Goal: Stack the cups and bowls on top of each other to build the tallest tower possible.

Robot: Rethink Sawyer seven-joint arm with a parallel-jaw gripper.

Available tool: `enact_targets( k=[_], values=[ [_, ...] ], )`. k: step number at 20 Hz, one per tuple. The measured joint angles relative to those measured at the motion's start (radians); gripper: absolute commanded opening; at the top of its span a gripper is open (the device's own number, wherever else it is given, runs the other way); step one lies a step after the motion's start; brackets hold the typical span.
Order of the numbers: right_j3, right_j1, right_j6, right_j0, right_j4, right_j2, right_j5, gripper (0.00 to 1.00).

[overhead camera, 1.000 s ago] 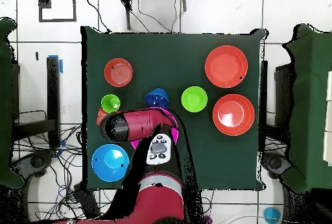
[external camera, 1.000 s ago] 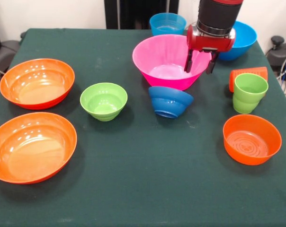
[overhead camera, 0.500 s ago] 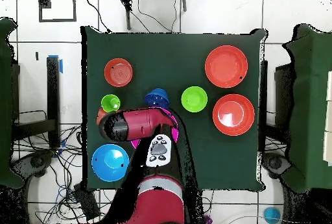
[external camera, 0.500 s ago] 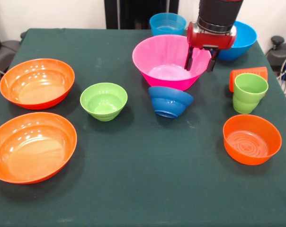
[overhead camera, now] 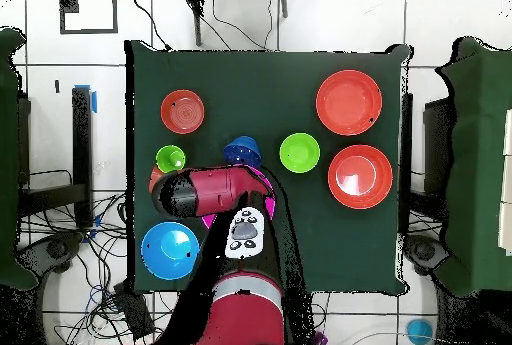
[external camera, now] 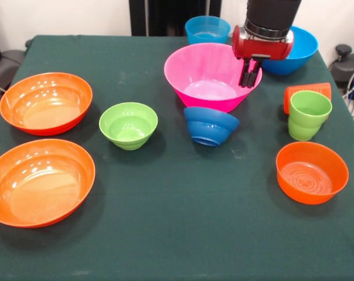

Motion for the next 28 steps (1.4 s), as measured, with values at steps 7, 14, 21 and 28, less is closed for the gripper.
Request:
enact_targets(
  k=[7, 14, 21, 28],
  values=[
    [0.0, 0.0, 0.0, 0.0, 0.0, 0.0, 0.0, 0.0],
    [0.0, 0.0, 0.0, 0.001, 0.0, -0.001, 0.0, 0.0],
    [-0.015, 0.005, 0.0, 0.01, -0.009, -0.005, 0.0, 0.0],
    [-0.063, 0.008, 0.0, 0.041, -0.011, -0.014, 0.006, 0.0]
  ],
)
